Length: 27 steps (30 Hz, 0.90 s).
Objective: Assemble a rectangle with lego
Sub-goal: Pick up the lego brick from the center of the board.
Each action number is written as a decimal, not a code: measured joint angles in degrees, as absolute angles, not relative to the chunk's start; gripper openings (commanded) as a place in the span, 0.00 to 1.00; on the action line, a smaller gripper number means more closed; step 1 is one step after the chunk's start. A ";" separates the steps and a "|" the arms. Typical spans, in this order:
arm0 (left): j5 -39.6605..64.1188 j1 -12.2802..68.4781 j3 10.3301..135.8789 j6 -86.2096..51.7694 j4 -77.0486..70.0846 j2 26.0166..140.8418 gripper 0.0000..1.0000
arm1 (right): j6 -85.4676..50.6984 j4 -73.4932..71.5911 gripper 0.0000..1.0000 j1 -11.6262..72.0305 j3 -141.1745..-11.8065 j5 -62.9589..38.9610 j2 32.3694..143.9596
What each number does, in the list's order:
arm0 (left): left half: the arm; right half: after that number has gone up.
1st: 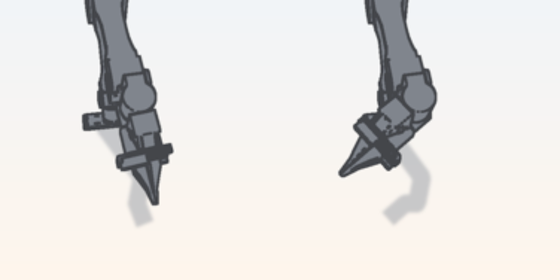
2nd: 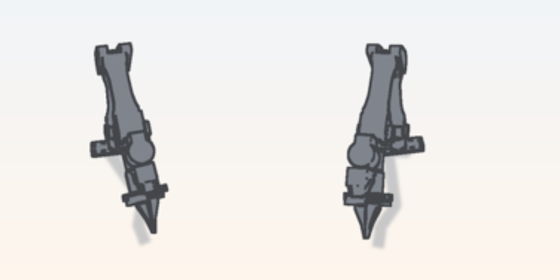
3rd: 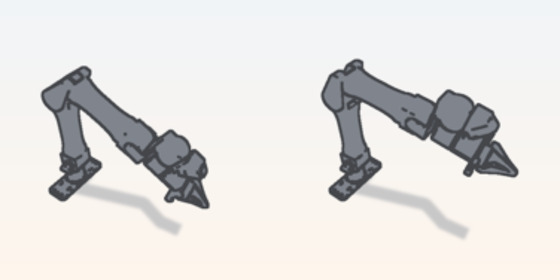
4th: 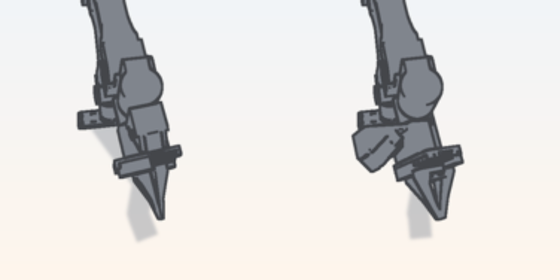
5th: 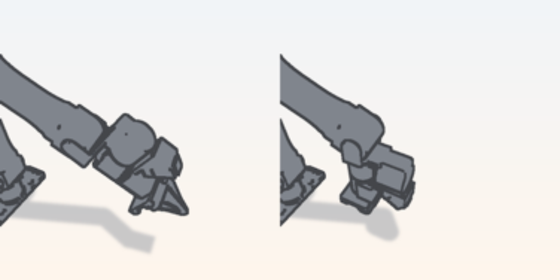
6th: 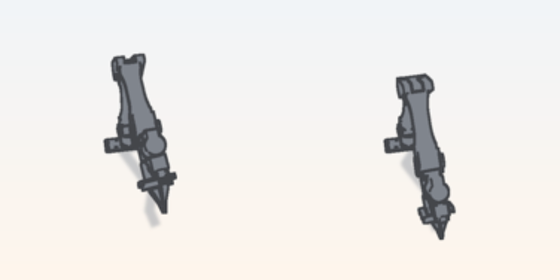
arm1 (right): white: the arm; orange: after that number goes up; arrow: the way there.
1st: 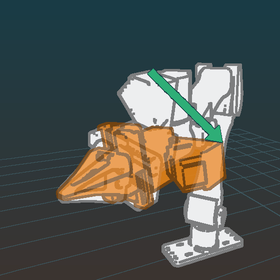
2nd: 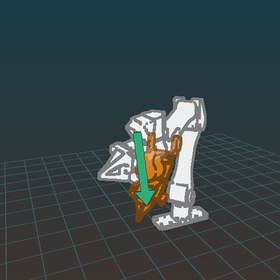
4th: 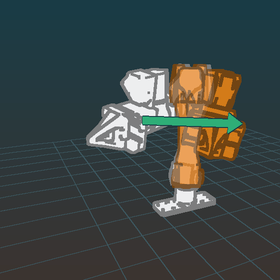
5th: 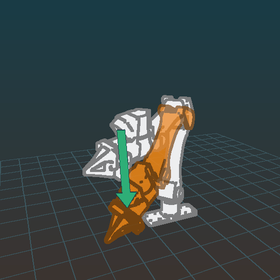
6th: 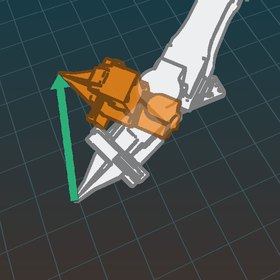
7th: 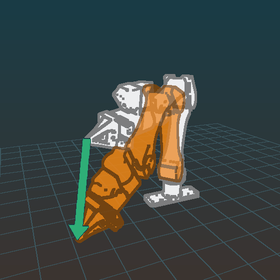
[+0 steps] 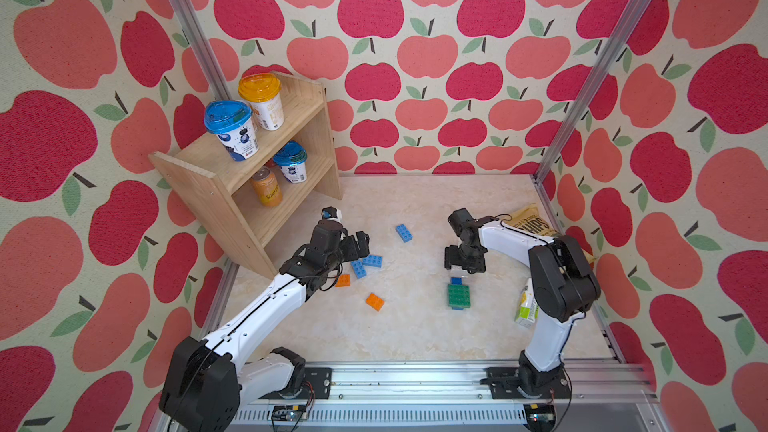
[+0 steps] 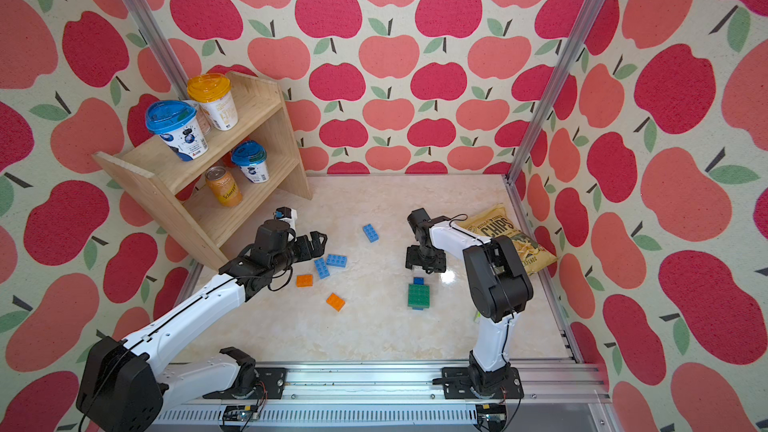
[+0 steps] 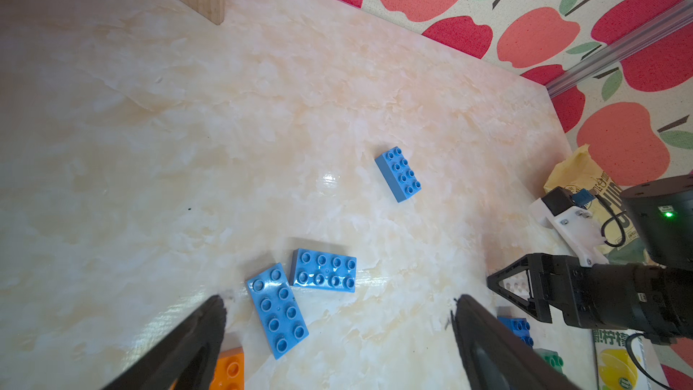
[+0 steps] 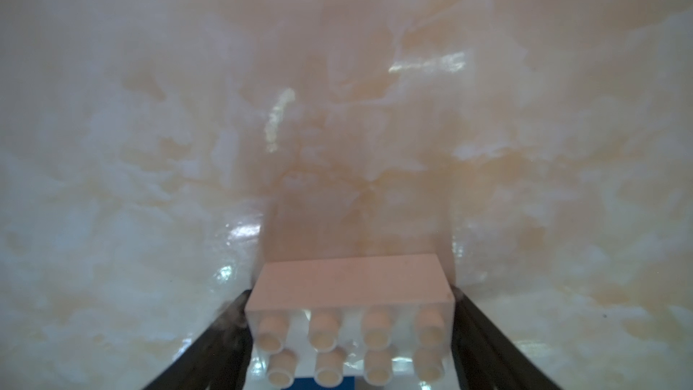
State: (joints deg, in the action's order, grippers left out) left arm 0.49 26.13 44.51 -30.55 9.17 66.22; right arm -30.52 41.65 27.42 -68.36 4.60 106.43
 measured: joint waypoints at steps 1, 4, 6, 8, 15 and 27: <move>0.49 26.13 44.51 -30.57 9.17 66.22 0.97 | -29.89 41.85 0.75 27.33 -68.40 4.60 106.52; 0.49 26.13 44.51 -30.57 9.17 66.22 0.97 | -28.67 42.28 0.72 27.05 -68.60 4.54 106.76; 0.49 26.13 44.51 -30.57 9.17 66.22 0.97 | -28.18 42.46 0.69 26.83 -68.64 4.36 106.76; 0.47 26.13 44.51 -30.57 9.17 66.22 0.97 | -27.73 42.50 0.64 26.76 -68.69 4.29 106.80; 0.47 26.13 44.51 -30.57 9.17 66.19 0.97 | -27.22 43.07 0.55 26.61 -69.17 3.95 106.98; 0.27 26.13 44.51 -30.55 9.21 65.32 0.97 | -32.42 44.66 0.47 34.04 -72.58 7.05 105.58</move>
State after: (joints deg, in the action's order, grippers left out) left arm 0.27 26.13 44.51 -30.55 9.21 65.32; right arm -32.42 44.66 34.04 -72.58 7.05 105.58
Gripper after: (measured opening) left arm 0.975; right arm 0.684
